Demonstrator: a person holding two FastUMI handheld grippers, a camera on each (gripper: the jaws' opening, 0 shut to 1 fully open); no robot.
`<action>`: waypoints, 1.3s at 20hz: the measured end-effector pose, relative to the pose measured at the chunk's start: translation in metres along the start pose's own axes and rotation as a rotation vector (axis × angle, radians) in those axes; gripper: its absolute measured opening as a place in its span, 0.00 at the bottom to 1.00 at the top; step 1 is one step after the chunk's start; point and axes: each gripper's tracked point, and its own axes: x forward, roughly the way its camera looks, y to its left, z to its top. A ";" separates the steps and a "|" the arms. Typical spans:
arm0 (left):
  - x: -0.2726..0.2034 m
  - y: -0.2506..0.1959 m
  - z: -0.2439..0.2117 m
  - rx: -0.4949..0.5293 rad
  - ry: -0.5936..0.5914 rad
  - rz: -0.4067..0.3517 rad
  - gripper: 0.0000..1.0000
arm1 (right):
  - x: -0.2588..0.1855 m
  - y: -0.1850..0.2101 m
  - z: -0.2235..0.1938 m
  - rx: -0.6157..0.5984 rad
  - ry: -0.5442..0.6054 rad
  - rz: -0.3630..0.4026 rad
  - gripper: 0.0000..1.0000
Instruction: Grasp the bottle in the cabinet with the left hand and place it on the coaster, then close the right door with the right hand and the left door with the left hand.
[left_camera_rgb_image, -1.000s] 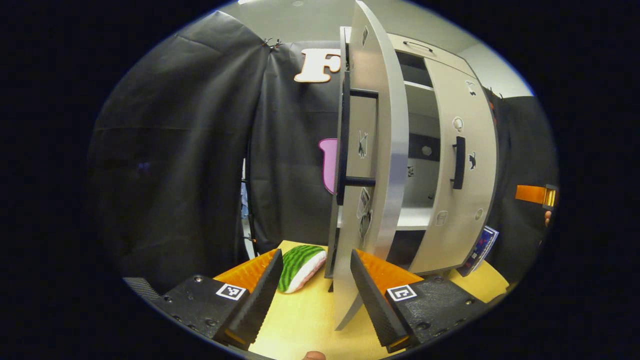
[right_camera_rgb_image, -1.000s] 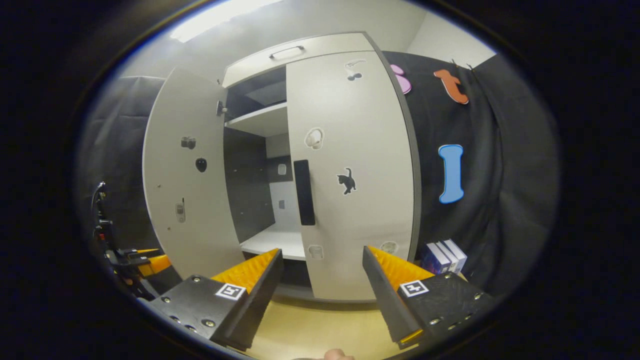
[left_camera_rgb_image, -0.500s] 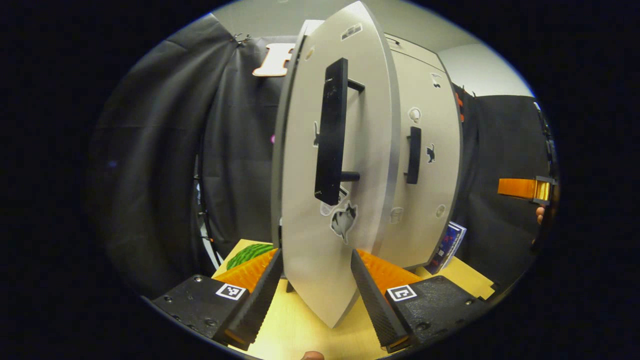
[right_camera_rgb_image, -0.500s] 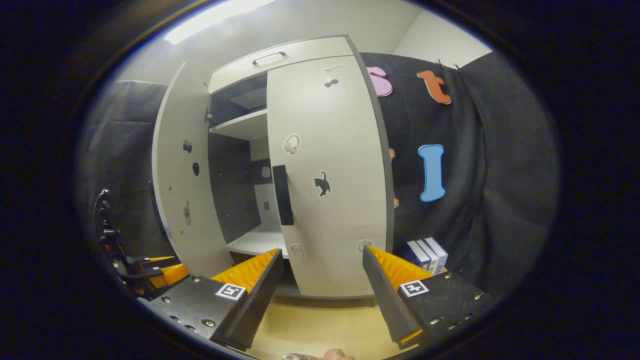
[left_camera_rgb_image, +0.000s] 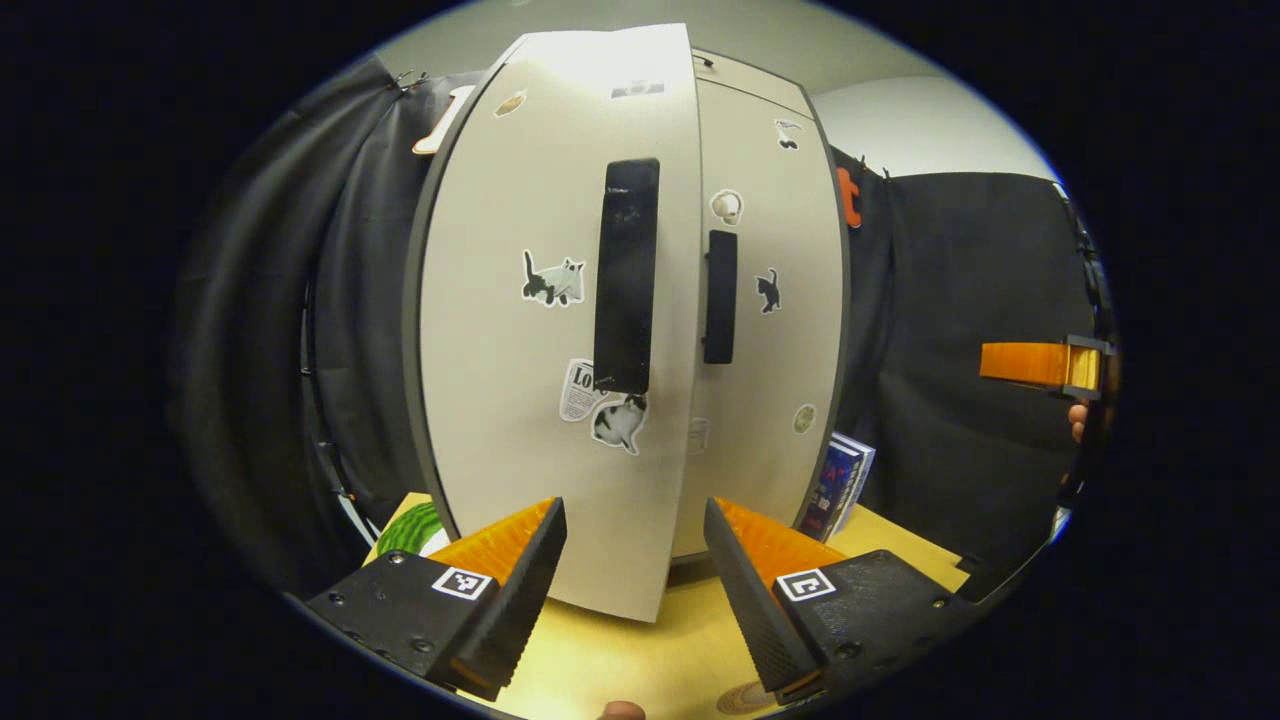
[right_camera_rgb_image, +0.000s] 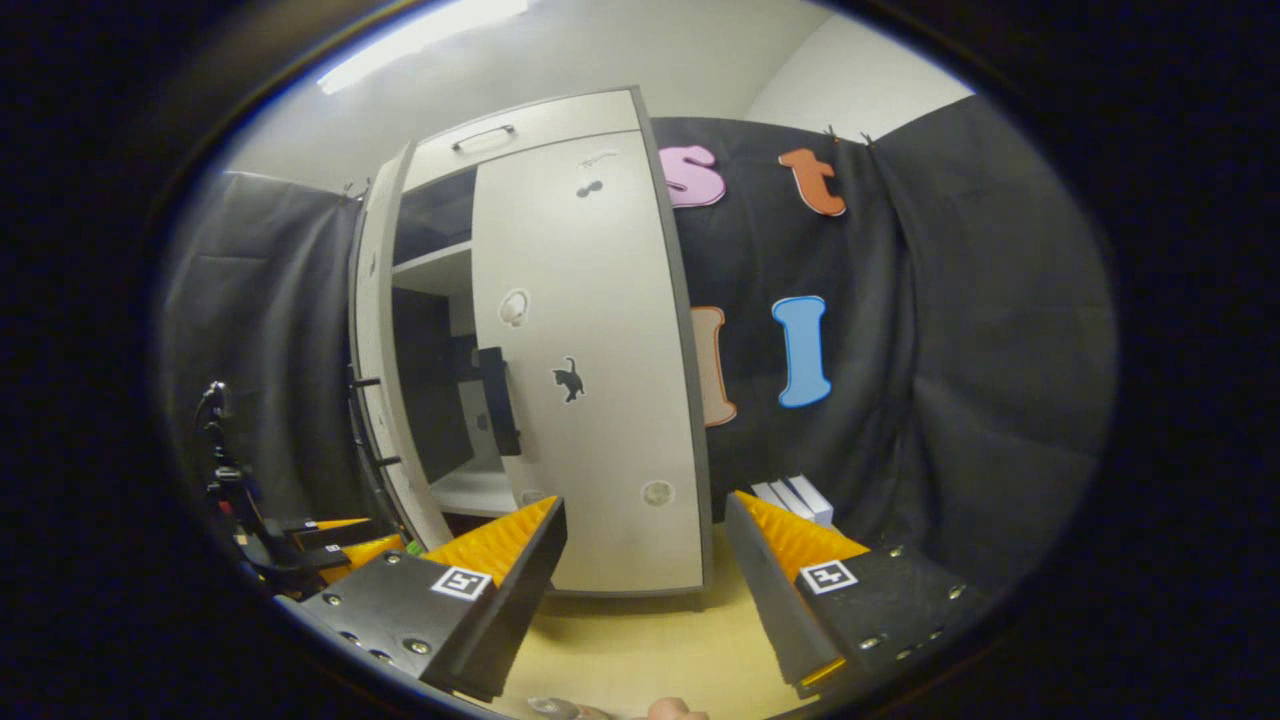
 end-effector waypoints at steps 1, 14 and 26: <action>0.002 -0.004 0.001 -0.003 -0.001 -0.005 0.88 | -0.001 -0.004 0.000 0.001 -0.002 -0.007 0.96; 0.003 -0.029 0.016 -0.056 -0.042 -0.019 0.88 | -0.005 -0.021 0.006 0.008 -0.014 -0.019 0.96; -0.009 -0.031 0.035 -0.060 -0.091 0.008 0.88 | -0.006 -0.022 0.010 0.007 -0.026 0.013 0.96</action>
